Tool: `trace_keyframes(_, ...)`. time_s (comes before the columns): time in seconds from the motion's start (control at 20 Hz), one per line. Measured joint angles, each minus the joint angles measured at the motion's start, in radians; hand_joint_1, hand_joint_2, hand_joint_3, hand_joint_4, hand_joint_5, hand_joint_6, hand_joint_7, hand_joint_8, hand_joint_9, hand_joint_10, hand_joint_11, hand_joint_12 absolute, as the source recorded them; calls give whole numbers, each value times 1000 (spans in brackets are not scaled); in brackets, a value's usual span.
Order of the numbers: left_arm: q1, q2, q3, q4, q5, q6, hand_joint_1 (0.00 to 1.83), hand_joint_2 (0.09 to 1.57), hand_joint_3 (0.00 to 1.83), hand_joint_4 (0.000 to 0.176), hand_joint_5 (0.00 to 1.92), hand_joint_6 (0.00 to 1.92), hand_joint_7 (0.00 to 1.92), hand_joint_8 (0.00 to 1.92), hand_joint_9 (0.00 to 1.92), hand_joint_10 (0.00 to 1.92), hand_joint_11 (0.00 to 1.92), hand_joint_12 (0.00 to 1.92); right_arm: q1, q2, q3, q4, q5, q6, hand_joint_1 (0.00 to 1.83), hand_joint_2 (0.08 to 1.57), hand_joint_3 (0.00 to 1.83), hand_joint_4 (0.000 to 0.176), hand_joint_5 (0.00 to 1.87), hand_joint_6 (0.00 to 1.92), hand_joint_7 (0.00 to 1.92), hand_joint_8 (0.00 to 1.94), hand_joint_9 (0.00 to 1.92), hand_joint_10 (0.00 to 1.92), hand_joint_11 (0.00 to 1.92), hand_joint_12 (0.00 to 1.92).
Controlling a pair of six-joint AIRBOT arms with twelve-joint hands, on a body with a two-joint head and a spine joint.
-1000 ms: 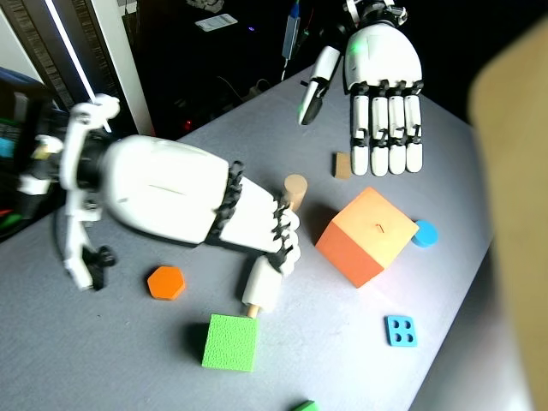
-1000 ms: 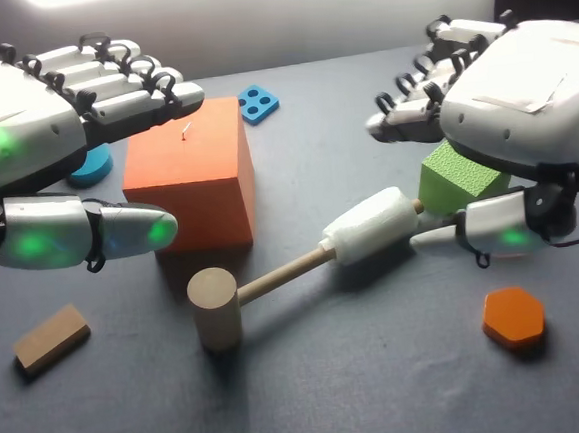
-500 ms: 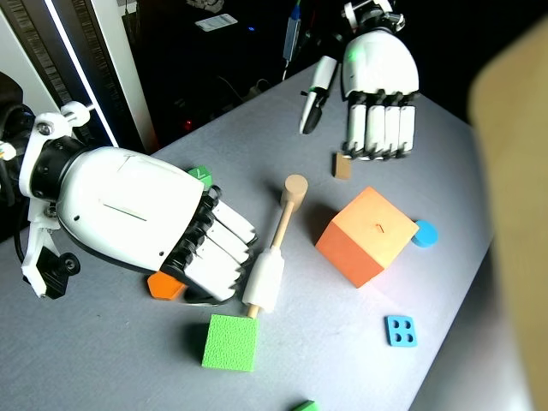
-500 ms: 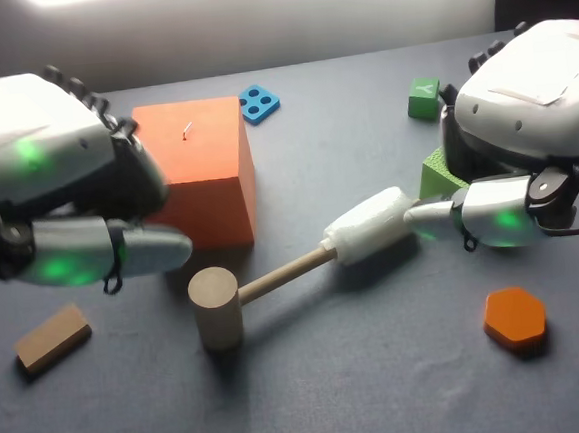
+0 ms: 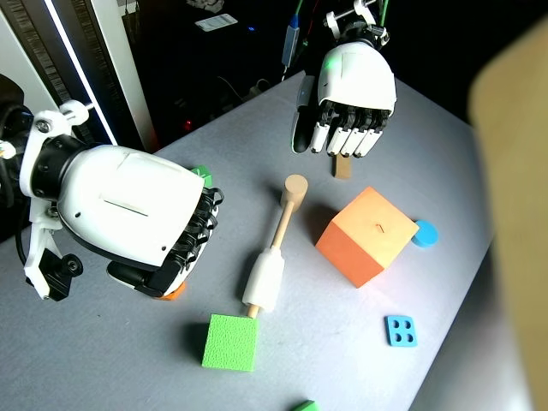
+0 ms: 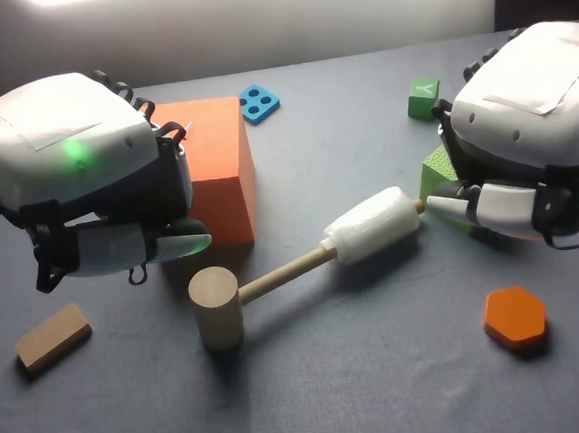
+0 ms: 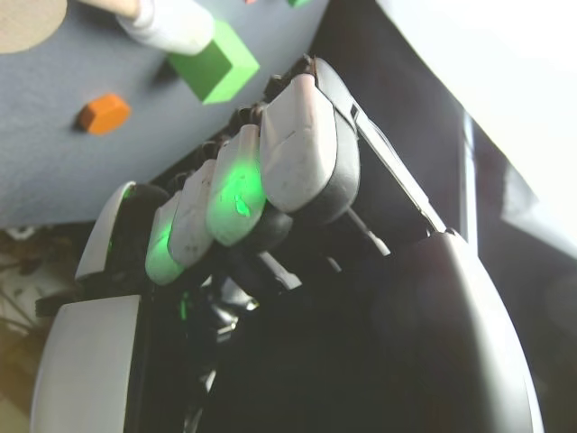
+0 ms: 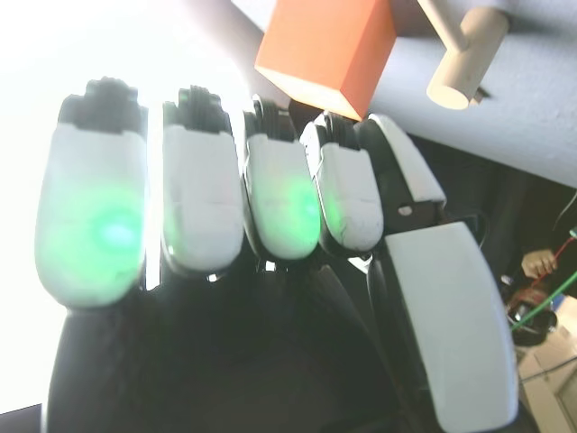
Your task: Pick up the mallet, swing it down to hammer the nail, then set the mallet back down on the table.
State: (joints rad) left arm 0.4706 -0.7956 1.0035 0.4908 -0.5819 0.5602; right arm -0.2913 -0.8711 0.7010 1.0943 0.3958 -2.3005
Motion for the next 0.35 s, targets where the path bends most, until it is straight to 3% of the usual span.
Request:
trace_keyframes(0.2, 6, 1, 8, -1, -6, -2, 1061, 1405, 1, 176, 1439, 1921, 1466, 1921, 1446, 1921, 1462, 1921, -7, -1, 0, -34, 6, 19, 760, 1446, 0, 153, 1556, 1921, 1602, 1941, 1608, 1921, 1667, 1921)
trace_keyframes(0.35, 5, 1, 4, -1, -10, -2, 1110, 1394, 0, 176, 1453, 1921, 1477, 1921, 1455, 1921, 1468, 1921, -39, -1, 0, -194, 16, 134, 772, 1447, 0, 148, 1542, 1921, 1594, 1941, 1607, 1921, 1682, 1921)
